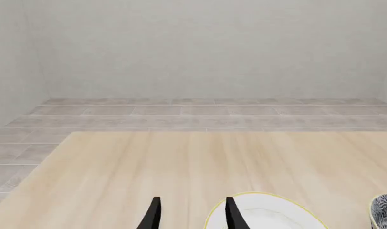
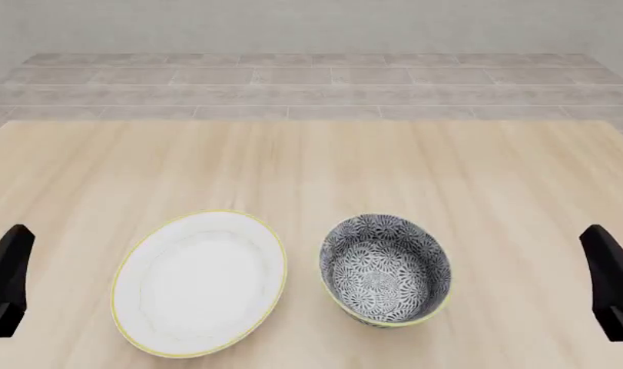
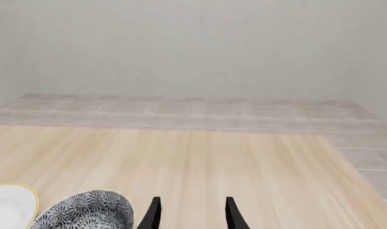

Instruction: Put the bowl on the plate.

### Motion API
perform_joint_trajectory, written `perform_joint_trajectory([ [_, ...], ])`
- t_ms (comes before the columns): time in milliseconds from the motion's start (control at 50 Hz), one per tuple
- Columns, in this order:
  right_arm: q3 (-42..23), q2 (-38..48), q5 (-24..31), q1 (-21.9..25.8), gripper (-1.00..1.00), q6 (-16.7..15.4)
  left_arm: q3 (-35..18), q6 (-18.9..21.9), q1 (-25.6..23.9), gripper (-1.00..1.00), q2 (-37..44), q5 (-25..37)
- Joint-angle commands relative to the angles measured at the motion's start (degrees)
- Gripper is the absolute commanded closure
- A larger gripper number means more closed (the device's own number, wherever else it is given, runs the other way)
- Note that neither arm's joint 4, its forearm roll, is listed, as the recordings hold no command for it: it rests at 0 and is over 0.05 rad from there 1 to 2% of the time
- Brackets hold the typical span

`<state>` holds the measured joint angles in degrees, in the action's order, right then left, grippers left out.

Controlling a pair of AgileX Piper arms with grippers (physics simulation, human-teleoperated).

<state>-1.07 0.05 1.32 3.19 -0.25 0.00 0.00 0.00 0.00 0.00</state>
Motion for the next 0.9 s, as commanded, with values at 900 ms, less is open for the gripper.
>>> perform_joint_trajectory([
  [900, 1.1, 0.0, 16.1, 0.9, -1.0, -1.6, 0.0, 0.0, 0.0, -1.0, 0.0, 0.0],
])
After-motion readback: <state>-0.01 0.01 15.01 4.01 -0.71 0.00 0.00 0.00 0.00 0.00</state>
